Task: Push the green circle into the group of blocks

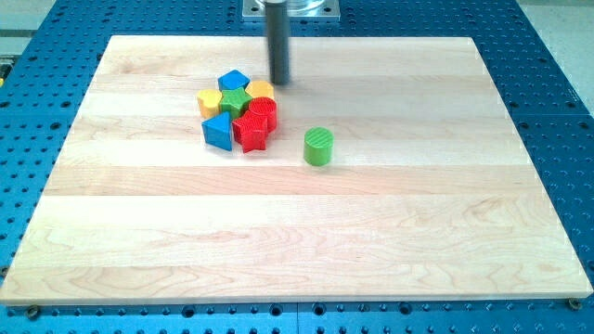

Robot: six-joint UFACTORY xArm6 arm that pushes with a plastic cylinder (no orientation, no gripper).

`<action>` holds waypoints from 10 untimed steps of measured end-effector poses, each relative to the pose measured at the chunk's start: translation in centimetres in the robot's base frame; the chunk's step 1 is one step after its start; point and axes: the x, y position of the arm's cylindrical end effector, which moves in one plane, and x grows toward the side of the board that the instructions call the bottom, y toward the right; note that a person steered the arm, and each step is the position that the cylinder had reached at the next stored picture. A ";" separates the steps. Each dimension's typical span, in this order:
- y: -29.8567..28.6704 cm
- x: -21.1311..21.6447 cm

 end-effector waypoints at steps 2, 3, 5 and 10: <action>8.2 11.1; 4.4 13.3; -1.9 18.6; -12.0 20.8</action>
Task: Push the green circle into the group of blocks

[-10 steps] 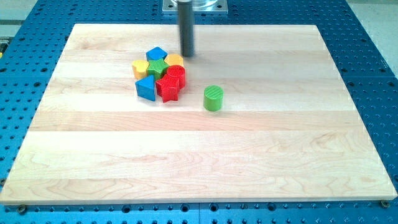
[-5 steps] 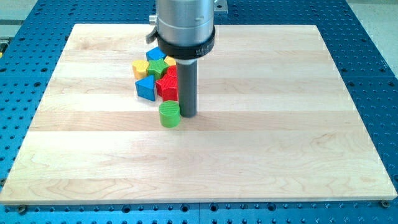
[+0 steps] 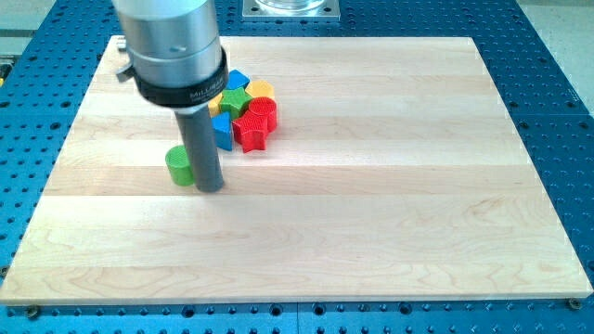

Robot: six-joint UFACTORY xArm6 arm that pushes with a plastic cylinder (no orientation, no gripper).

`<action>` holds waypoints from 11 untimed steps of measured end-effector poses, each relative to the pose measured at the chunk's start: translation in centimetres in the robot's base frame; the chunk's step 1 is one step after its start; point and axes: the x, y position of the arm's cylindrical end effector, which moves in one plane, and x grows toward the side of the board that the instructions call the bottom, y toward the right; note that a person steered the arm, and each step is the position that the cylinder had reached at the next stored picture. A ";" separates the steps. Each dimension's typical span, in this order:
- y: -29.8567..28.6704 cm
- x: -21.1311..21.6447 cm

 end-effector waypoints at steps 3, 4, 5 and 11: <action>-9.4 -2.1; -7.1 -3.8; -3.9 -6.1; -5.7 -10.2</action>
